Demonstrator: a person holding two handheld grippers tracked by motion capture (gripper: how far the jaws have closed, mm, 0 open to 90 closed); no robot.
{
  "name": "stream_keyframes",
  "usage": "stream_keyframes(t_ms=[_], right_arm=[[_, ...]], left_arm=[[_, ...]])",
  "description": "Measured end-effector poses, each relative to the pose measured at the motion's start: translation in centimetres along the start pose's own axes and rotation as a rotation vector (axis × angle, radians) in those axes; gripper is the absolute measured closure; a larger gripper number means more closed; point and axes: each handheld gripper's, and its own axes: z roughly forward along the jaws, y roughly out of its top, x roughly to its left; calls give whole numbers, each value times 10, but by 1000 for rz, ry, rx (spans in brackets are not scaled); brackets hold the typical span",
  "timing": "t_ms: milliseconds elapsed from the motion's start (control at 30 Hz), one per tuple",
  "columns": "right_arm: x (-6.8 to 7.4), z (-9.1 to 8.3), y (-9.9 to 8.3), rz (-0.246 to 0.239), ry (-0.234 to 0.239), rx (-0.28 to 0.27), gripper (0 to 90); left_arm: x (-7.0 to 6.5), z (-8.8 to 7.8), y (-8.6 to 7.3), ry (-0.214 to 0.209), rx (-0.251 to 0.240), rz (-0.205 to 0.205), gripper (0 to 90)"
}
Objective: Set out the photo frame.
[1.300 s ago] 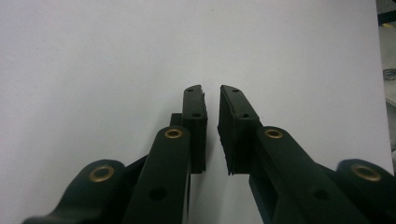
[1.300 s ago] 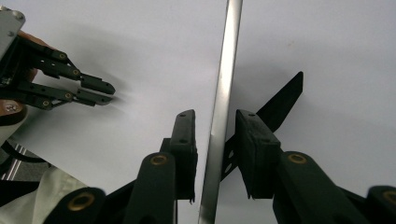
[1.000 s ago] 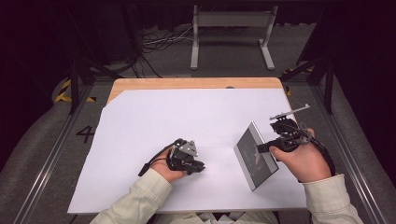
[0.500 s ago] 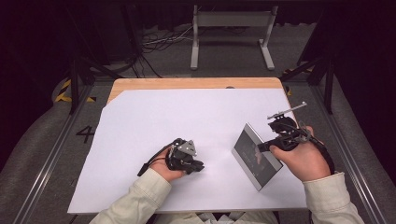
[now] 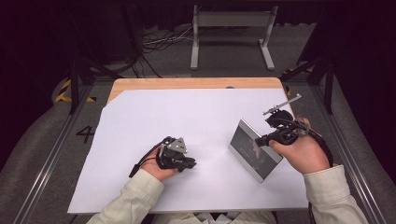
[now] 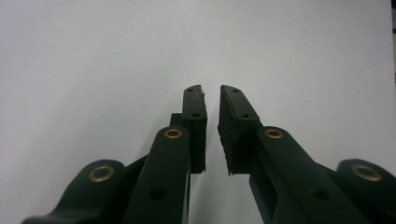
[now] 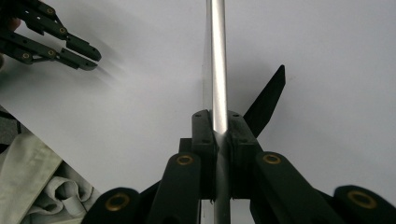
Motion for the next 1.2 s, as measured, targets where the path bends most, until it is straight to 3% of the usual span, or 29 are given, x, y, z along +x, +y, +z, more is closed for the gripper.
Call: stream_keyframes(t_ms=[33,233,367,433,733,1200], right_arm=[[0,0,3,-31,0,2,842],[-1,1,11,-96,12,-1,842],[0,1,18,-186,16,-37,842],[0,0,20,-203,24,-43,842],[4,1,32,-357,43,-23,842],[6,8,44,-460,91,-31,843]], left_arm=[[0,-2,-1,7,-1,-4,809],[2,-8,-6,28,-4,-18,809],[3,-10,-8,31,-13,-22,809],[3,-11,-9,31,-13,-24,809],[5,-15,-12,41,-23,-36,810],[7,-17,-14,52,-16,-40,826]])
